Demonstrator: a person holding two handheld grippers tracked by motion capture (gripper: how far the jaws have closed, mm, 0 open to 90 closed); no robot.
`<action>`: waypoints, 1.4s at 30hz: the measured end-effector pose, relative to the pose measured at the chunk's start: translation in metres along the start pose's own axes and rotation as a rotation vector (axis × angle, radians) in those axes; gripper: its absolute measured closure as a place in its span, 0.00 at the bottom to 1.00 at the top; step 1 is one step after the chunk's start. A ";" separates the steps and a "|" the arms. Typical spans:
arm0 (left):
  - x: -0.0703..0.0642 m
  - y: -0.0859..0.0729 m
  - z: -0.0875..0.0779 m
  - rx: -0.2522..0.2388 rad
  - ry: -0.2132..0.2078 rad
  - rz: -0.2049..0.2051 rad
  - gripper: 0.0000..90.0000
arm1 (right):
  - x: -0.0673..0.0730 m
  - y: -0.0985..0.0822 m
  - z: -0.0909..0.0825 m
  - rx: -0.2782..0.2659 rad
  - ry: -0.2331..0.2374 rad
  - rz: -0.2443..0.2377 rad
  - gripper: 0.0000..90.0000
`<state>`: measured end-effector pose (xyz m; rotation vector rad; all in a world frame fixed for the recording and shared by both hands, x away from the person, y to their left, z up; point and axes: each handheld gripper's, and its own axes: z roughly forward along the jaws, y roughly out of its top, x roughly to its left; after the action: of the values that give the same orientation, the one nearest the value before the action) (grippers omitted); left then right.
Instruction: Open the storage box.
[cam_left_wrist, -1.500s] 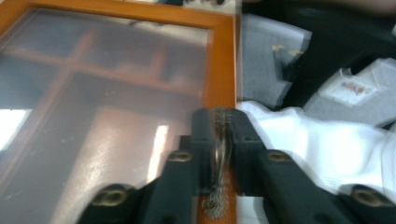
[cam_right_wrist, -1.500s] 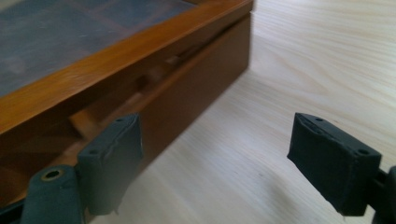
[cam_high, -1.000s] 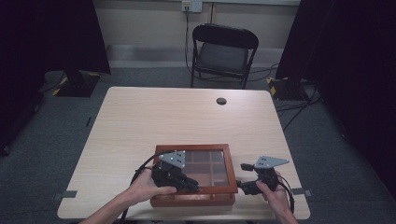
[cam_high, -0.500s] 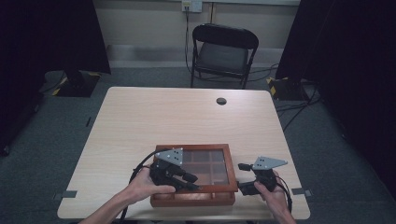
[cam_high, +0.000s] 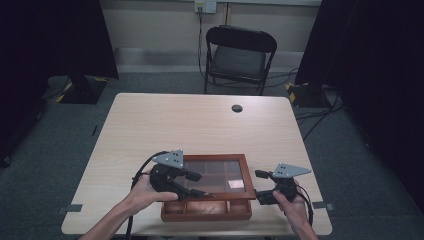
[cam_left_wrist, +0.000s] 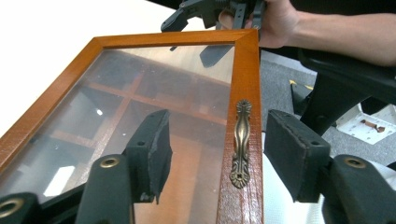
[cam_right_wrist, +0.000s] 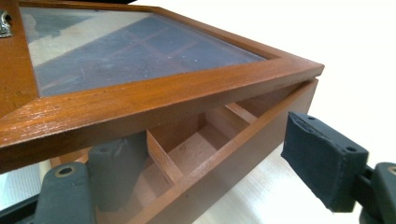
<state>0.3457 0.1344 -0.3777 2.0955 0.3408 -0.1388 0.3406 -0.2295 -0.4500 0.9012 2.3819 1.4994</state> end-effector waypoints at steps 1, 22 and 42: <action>0.000 0.000 -0.001 0.000 0.001 0.005 0.44 | 0.000 0.001 0.000 -0.001 0.000 -0.001 0.23; -0.001 0.006 -0.032 -0.101 0.039 0.033 0.31 | -0.002 0.031 0.003 -0.040 -0.016 -0.001 0.27; 0.009 -0.002 -0.050 -0.159 0.158 0.023 0.30 | -0.012 0.061 0.011 -0.081 -0.007 0.013 0.31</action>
<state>0.3514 0.1795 -0.3555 1.9565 0.4090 0.0665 0.3792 -0.2094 -0.4044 0.9043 2.2973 1.5825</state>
